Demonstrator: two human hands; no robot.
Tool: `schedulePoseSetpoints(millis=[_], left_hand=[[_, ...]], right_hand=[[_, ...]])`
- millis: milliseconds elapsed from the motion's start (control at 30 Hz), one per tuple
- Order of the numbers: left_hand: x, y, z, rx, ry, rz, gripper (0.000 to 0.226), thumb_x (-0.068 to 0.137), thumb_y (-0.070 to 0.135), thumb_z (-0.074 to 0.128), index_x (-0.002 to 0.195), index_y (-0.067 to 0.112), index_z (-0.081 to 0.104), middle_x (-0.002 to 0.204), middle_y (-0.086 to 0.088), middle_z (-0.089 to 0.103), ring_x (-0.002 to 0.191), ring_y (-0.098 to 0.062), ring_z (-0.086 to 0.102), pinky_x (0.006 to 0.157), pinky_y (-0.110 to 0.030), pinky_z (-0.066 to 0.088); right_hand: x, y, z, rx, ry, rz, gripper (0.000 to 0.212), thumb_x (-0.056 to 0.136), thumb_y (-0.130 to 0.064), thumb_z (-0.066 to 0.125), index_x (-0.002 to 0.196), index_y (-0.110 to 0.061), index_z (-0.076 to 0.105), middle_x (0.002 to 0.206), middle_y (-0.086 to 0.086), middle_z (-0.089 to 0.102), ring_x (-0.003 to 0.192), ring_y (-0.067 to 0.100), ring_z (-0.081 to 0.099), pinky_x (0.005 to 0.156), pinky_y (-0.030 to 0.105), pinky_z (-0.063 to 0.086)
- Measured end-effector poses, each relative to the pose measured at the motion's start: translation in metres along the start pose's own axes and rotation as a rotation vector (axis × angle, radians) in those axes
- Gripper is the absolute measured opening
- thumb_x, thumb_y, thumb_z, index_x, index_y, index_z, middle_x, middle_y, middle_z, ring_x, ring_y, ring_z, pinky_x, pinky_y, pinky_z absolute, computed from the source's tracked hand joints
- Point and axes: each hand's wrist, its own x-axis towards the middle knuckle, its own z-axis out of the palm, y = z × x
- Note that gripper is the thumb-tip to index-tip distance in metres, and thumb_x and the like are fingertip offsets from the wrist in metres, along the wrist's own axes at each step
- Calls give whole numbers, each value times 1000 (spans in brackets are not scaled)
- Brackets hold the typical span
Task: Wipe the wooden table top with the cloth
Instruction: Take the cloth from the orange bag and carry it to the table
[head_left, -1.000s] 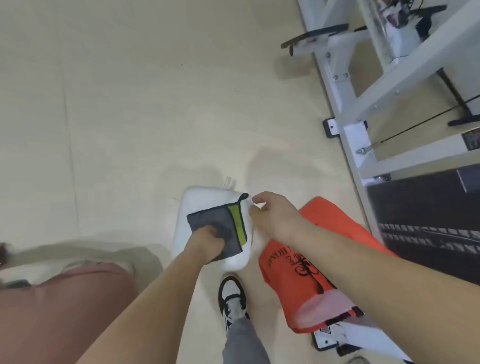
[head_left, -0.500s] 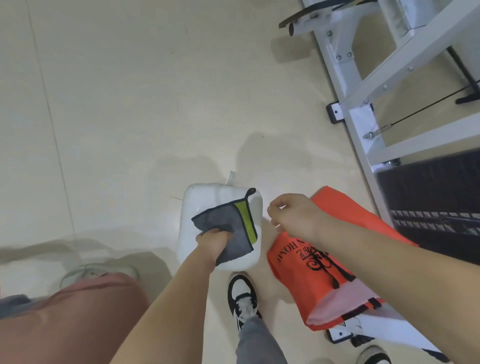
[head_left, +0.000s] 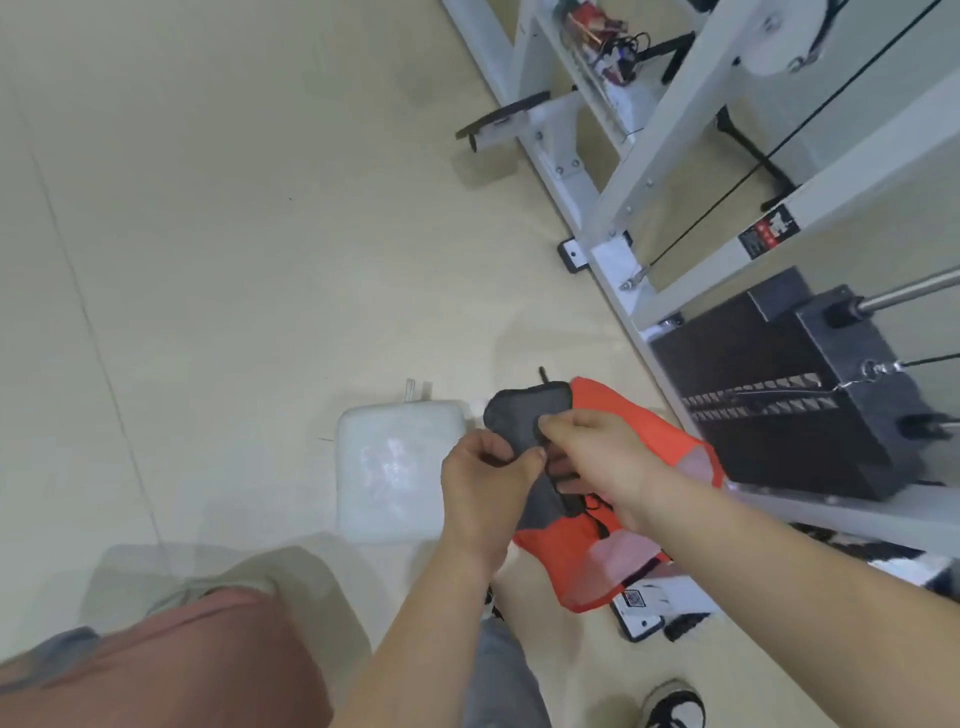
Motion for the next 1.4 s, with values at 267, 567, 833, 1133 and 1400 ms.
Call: schedulePoseSetpoints(millis=[267, 567, 833, 1133, 1400], left_hand=[[-239, 74, 114, -105, -320, 99, 55, 59, 20, 88, 104, 25, 57, 100, -12, 74, 88, -33, 73, 69, -42, 58], [-509, 60, 285, -15, -840, -1, 43, 87, 1, 74, 124, 13, 58, 105, -28, 70, 97, -30, 71, 80, -40, 58], [-599, 20, 375, 386, -1185, -229, 47, 91, 44, 76, 124, 11, 71, 127, -14, 71, 118, -25, 68, 91, -35, 58], [-668, -16, 449, 806, -1431, -459, 51, 71, 31, 94, 115, 12, 77, 127, -20, 70, 116, -37, 68, 94, -45, 58], [-771, -87, 517, 862, -1492, -468, 49, 67, 29, 92, 111, 12, 79, 123, -21, 72, 111, -41, 70, 89, -50, 59]], right_hand=[[-184, 49, -175, 366, -67, -44, 46, 92, -58, 61, 118, -22, 74, 114, 11, 76, 97, 24, 70, 87, 42, 52], [-411, 198, -380, 987, -134, -114, 59, 85, -65, 65, 87, -7, 77, 82, 12, 73, 69, 24, 68, 65, 31, 56], [-523, 314, -467, 1155, 480, -187, 54, 83, -60, 75, 115, -16, 74, 100, 10, 80, 90, 28, 78, 70, 38, 62], [-585, 400, -468, 1497, 758, -251, 57, 80, -61, 79, 121, -22, 70, 110, 6, 78, 100, 27, 76, 88, 46, 61], [-661, 524, -495, 1623, 924, -362, 52, 85, -39, 82, 123, -7, 68, 119, 11, 75, 111, 28, 72, 95, 46, 58]])
